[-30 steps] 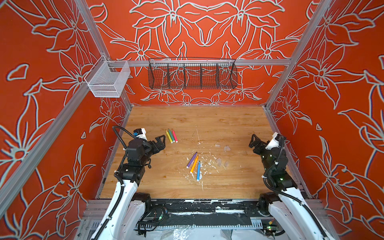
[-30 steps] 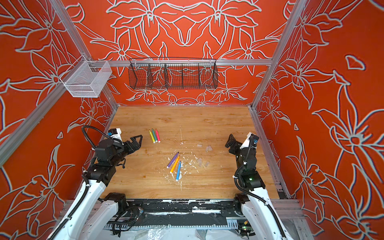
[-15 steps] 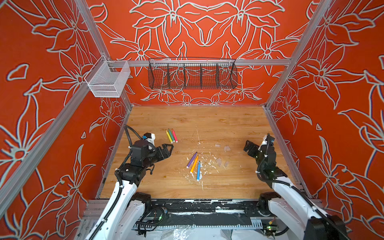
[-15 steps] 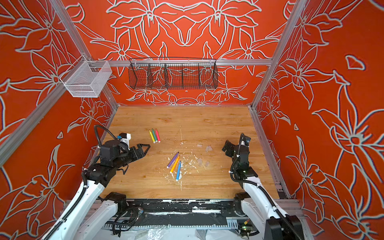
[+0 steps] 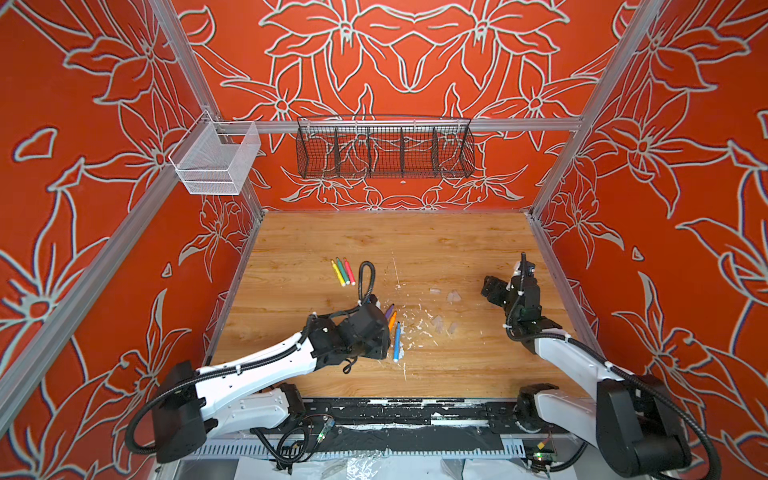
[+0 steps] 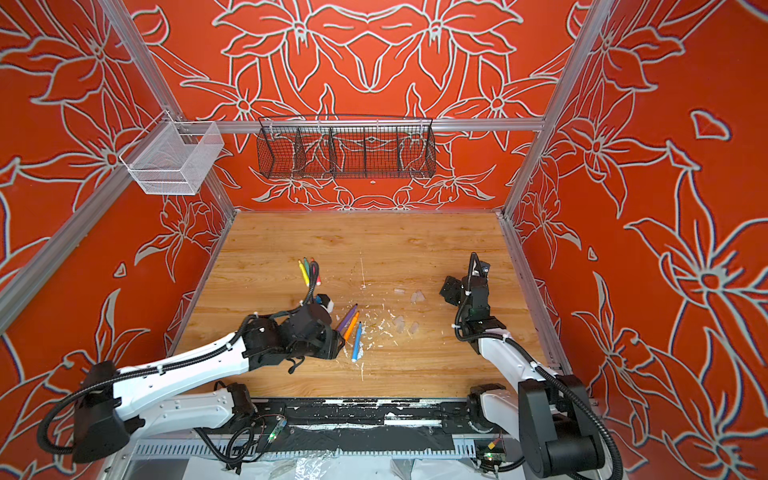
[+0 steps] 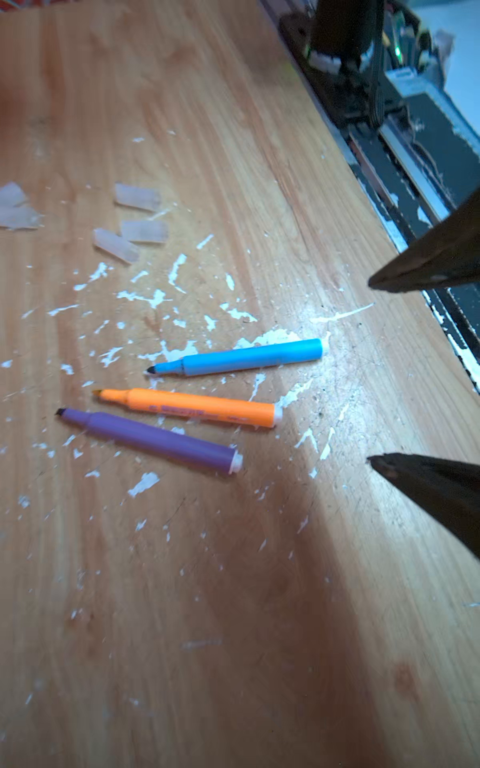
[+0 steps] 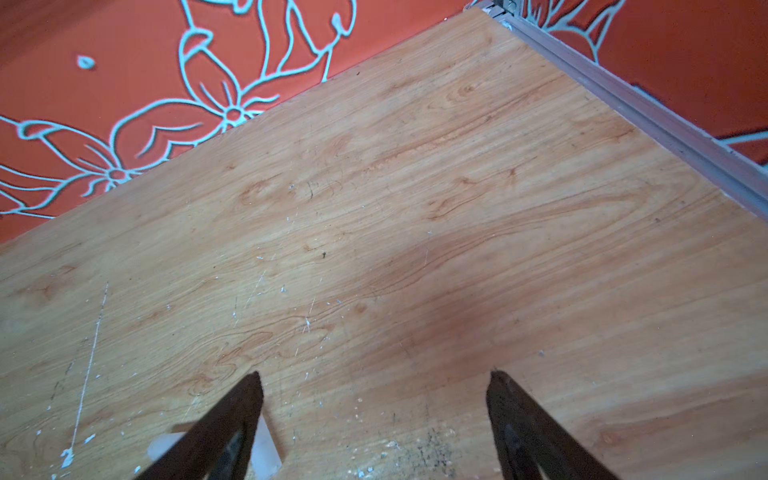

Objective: Insert the pens into the pen caps
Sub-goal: 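Grasp the blue marker with the left gripper and lift it upright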

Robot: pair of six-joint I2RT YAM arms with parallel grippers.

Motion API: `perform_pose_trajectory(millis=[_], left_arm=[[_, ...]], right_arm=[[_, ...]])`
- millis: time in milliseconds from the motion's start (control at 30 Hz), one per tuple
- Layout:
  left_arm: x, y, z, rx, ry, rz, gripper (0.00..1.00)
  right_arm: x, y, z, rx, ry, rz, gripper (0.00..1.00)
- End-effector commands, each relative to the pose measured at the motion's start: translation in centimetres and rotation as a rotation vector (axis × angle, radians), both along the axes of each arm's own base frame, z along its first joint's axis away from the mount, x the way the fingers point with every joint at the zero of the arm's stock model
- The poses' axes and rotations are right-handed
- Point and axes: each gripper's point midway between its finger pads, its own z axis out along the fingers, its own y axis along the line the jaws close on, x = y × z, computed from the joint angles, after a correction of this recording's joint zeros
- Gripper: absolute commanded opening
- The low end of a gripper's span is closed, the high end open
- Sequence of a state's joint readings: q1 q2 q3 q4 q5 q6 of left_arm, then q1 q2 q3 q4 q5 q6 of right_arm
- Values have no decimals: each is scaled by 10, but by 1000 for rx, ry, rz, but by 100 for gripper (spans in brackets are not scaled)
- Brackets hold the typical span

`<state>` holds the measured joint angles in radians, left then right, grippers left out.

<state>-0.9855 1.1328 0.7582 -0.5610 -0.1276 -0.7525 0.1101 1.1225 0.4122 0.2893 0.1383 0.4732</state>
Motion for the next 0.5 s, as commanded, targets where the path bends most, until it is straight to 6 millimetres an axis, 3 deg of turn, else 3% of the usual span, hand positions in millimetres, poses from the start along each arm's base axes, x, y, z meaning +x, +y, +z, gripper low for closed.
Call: perform_pose_trajectory(millis=[0, 133, 233, 467], left_arm=[[0, -9, -19, 36, 0, 74, 56], [2, -30, -38, 99, 38, 53, 48], [5, -46, -41, 170, 62, 32, 42], [12, -35, -56, 325, 69, 104, 35]], right_arm=[[-1, 5, 10, 13, -40, 32, 86], [-7, 4, 13, 19, -75, 28, 87], [-8, 4, 14, 20, -82, 26, 87], [-3, 5, 11, 20, -62, 29, 86]])
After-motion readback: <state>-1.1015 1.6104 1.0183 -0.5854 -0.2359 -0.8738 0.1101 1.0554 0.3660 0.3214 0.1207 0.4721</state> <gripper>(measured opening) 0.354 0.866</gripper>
